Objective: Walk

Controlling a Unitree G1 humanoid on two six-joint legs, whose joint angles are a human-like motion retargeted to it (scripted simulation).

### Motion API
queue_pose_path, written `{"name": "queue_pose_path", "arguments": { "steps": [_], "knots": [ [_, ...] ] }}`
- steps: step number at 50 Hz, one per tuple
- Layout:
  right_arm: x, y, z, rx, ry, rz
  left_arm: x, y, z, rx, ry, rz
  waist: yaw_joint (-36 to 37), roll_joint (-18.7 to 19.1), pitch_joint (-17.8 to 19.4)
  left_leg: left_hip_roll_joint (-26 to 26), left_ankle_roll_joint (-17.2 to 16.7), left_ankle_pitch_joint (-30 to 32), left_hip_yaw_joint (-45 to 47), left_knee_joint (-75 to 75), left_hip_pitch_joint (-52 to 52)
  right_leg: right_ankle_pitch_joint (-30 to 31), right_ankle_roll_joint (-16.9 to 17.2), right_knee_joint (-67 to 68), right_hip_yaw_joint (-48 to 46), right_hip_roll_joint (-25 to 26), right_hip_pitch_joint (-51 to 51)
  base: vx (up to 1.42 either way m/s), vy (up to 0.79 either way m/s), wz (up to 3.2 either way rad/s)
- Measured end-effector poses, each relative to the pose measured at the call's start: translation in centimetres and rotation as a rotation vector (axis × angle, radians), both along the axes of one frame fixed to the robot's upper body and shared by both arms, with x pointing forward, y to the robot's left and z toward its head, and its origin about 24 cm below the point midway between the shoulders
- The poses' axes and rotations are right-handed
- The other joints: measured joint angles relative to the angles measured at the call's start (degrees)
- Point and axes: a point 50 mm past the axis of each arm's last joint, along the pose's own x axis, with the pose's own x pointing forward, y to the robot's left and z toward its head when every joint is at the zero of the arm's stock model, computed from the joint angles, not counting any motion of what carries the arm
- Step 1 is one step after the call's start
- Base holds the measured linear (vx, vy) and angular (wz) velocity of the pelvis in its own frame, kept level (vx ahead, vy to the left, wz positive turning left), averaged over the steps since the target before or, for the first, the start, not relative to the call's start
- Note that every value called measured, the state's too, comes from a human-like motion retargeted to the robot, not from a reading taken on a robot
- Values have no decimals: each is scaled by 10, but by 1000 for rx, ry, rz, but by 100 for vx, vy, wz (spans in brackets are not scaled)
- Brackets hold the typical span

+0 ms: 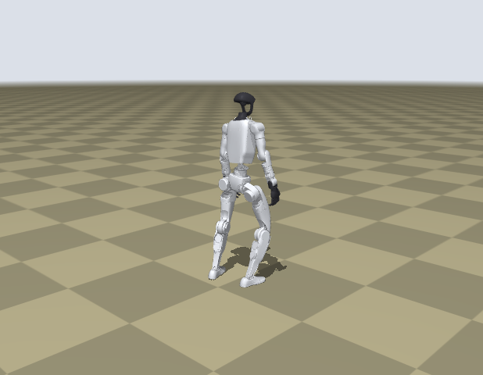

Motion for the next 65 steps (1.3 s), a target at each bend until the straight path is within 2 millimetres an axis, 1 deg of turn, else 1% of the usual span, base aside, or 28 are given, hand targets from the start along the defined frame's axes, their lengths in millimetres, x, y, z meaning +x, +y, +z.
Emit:
{"name": "queue_pose_path", "arguments": {
  "steps": [2,4,6,8,10,13,14,15,18,20,25,29,32,35,37,40,42,43,45,47,48,49,52,55,58,60,62,65],
  "knots": [
    [-1,0,-1,-1,5,2,-4,0,-1,-6,2,20,8,4,-3,25,-4,-15,4,61,-25,-2,-2,-31,-10,16,15,11,-26,-55],
    [1,-1,0,-9,-2,5,-6,0,-2,-13,-2,52,19,33,-8,91,-14,-45,5,180,-83,18,-11,-95,-29,65,41,12,-27,-63],
    [3,-2,1,-25,-10,11,-12,-1,-4,-22,1,89,34,35,-3,109,-21,-48,-10,249,-113,13,-14,-96,-22,79,46,8,-28,-94],
    [9,-4,3,-48,-28,19,-17,-3,-5,-31,3,125,56,47,1,113,-23,-105,-67,326,-162,16,-22,-104,-8,109,51,11,-25,-128],
    [20,-9,8,-81,-59,26,-19,-5,-6,-36,2,143,76,67,1,132,-17,-146,-98,414,-215,21,-32,-121,2,142,56,17,-21,-111],
    [43,-17,20,-140,-127,39,-20,-10,-8,-41,7,135,105,97,-4,153,-7,-168,-121,502,-288,36,-42,-154,20,189,59,22,-16,-101],
    [55,-20,26,-161,-159,39,-18,-12,-8,-42,5,125,116,107,-15,156,-5,-172,-129,514,-323,61,-44,-203,29,205,66,28,-11,-107],
    [68,-24,33,-182,-196,36,-15,-14,-7,-41,0,113,128,117,-30,158,-4,-175,-137,520,-363,95,-46,-270,40,221,76,28,-9,-100],
    [92,-24,48,-214,-290,55,-23,-17,-10,-32,18,90,141,130,-30,142,-4,-179,-149,494,-409,87,-47,-262,59,239,78,29,-5,-71],
    [114,-23,64,-229,-375,53,-18,-16,-8,-19,10,72,139,105,-42,98,1,-153,-137,414,-443,96,-40,-304,68,207,80,36,0,-27],
    [142,-12,88,-235,-522,77,-25,-18,-10,8,34,51,128,114,-50,85,-15,-123,-144,293,-500,59,-46,-270,75,207,79,36,4,-26],
    [149,-3,95,-212,-579,80,-22,-19,-10,22,34,54,107,101,-65,66,-21,-79,-144,211,-514,11,-53,-222,83,184,70,46,12,-13],
    [140,2,87,-185,-558,58,-19,-20,-10,17,32,67,92,83,-77,51,-15,-44,-137,217,-509,-27,-56,-149,73,158,60,53,16,-24],
    [115,1,65,-165,-463,18,-16,-23,-10,0,33,64,69,57,-87,19,-2,-29,-124,264,-496,-33,-39,-34,68,115,45,56,20,-5],
    [91,-3,48,-146,-371,-7,-12,-24,-10,-14,33,52,48,32,-90,-18,12,-36,-111,269,-466,34,-19,80,55,60,24,54,21,15],
    [59,-9,29,-107,-248,-30,4,-20,-4,-23,8,24,7,-20,-82,-102,37,-27,-95,182,-366,157,5,265,70,-27,-30,55,20,28],
    [41,-12,20,-105,-186,-35,14,-16,0,-3,-17,3,-18,-27,-81,-127,42,-39,-103,155,-315,176,-8,350,67,-48,-74,61,19,-3],
    [38,-15,19,-103,-172,-38,24,-10,5,16,-39,-5,-25,-25,-74,-136,41,-20,-115,85,-259,171,-19,373,66,-47,-98,64,18,-22],
    [23,-19,13,-109,-133,-55,32,-3,11,52,-62,-19,-49,-32,-72,-155,40,-27,-127,54,-206,126,-35,402,61,-59,-143,66,16,-15],
    [18,-22,12,-114,-126,-69,47,7,20,93,-104,-20,-59,-8,-55,-139,34,-2,-156,-58,-106,95,-47,368,41,-26,-181,69,13,-20],
    [11,-24,9,-117,-110,-80,50,8,22,102,-115,-25,-68,-13,-54,-146,33,-8,-162,-63,-86,79,-46,349,41,-28,-204,70,11,-2],
    [7,-26,9,-118,-103,-91,56,10,26,111,-136,-31,-73,0,-45,-134,31,-12,-170,-82,-57,74,-45,312,30,-11,-219,72,10,2],
    [-2,-34,7,-122,-77,-125,71,11,36,119,-196,-61,-80,41,-21,-92,24,-40,-187,-107,8,83,-29,172,-1,39,-249,73,7,0],
    [-14,-40,4,-135,-37,-149,79,5,39,98,-234,-96,-73,73,-16,-64,14,-66,-193,-105,35,110,-4,-2,-14,84,-261,72,0,-7],
    [-27,-42,0,-145,9,-169,73,-3,34,69,-230,-96,-61,76,-21,-66,4,-67,-205,-101,64,115,6,-48,2,94,-274,72,-8,1],
    [-35,-43,-2,-149,36,-178,62,-9,27,41,-206,-76,-46,76,-27,-66,-4,-62,-210,-75,77,132,0,-26,13,98,-272,76,-13,0],
    [-36,-51,-1,-173,50,-184,48,-17,19,1,-172,-33,-34,110,-1,-28,-28,-101,-220,86,65,149,-16,-27,-16,127,-198,79,-16,8],
    [-33,-49,-1,-193,43,-166,21,-23,5,-40,-103,29,-5,129,4,4,-63,-70,-210,319,-2,133,-42,14,-19,154,-159,67,-16,-5]
  ]
}}
